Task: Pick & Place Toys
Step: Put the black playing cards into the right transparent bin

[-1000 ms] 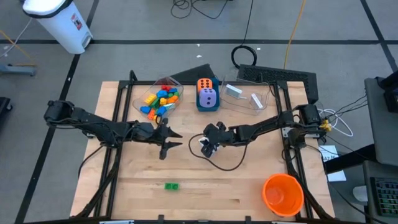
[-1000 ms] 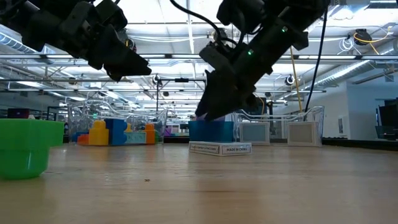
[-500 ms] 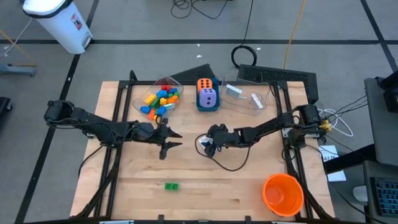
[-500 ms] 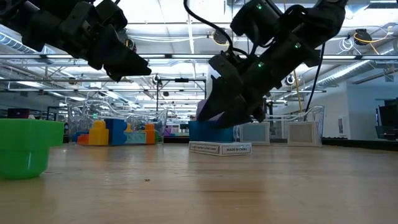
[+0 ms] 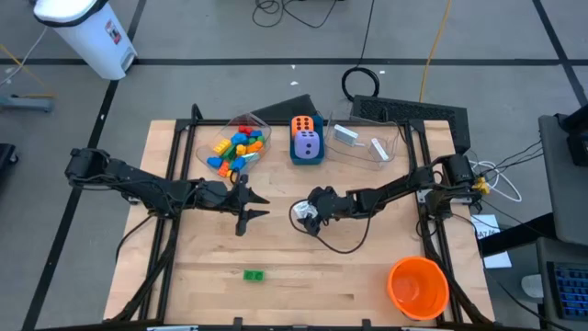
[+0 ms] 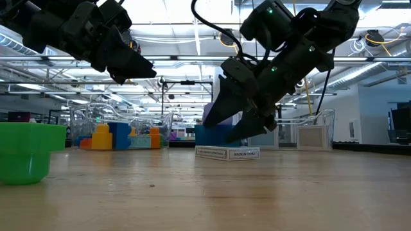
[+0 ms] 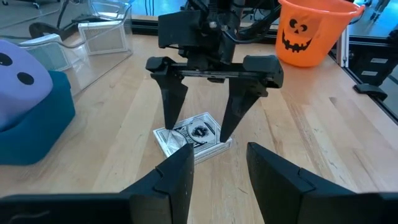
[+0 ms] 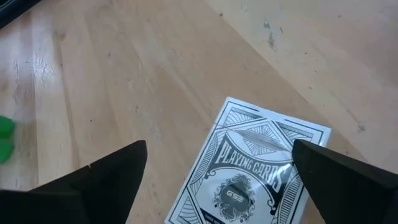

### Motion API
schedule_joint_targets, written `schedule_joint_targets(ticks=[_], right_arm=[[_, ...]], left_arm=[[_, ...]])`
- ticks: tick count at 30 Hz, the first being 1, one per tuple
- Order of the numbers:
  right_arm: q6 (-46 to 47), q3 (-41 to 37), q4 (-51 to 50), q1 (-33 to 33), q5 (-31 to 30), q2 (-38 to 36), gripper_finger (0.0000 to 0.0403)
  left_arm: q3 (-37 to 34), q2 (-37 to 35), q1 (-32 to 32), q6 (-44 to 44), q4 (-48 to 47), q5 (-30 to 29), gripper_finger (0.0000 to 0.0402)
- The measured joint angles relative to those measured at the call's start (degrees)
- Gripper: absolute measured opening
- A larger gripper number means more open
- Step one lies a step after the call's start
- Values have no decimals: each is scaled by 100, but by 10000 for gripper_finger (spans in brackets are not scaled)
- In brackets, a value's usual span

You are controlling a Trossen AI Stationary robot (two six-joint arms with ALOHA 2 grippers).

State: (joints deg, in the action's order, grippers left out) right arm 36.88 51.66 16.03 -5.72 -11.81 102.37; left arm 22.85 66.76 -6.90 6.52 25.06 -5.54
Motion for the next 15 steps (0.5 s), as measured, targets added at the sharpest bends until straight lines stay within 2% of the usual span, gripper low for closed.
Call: schedule_joint_targets(ticks=[12, 15], right_arm=[[-10, 0, -13, -1, 14, 0, 397], [-77, 0, -22, -9, 319, 0, 396]], left_arm=[[0, 0, 0, -4, 0, 0, 152], [0, -1, -1, -7, -2, 0, 152]])
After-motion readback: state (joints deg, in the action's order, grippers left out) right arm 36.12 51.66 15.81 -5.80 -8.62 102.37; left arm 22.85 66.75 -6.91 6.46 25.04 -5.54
